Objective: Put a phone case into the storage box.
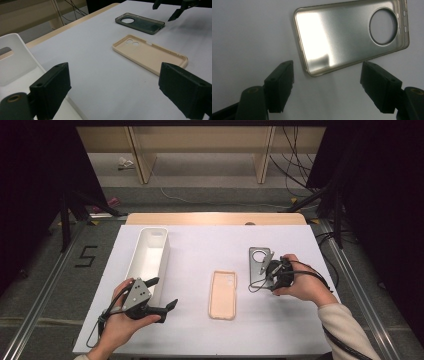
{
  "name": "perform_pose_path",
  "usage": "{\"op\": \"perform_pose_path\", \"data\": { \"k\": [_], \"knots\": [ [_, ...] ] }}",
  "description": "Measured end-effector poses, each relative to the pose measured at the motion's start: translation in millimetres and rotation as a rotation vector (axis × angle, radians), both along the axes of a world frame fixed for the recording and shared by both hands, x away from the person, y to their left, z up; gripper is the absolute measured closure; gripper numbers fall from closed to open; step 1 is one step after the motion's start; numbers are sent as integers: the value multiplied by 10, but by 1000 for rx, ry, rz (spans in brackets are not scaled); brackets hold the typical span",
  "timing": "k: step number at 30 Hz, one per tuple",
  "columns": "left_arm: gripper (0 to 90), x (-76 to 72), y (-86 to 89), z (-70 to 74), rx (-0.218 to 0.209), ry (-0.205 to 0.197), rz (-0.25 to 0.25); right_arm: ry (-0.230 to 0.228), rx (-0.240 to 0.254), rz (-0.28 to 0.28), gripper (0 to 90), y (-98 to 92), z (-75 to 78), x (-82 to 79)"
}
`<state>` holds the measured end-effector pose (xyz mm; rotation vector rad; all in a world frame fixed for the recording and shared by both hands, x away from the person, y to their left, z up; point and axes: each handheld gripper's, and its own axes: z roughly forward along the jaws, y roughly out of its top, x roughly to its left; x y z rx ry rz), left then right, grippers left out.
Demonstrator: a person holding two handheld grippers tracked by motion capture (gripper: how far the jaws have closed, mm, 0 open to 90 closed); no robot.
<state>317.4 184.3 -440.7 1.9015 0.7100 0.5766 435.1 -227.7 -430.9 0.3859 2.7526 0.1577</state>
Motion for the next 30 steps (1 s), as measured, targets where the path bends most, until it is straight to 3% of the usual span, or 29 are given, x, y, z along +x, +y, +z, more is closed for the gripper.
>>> {"op": "perform_pose_path", "data": {
  "k": [17, 30],
  "knots": [
    [101, 1, 0, 3, 1, -3, -2, 11, -68, 94, 308, 268, -118, 67],
    [101, -3, -13, -1, -4, 0, -6, 25, -115, 116, 348, 214, -178, 110]
  ]
}}
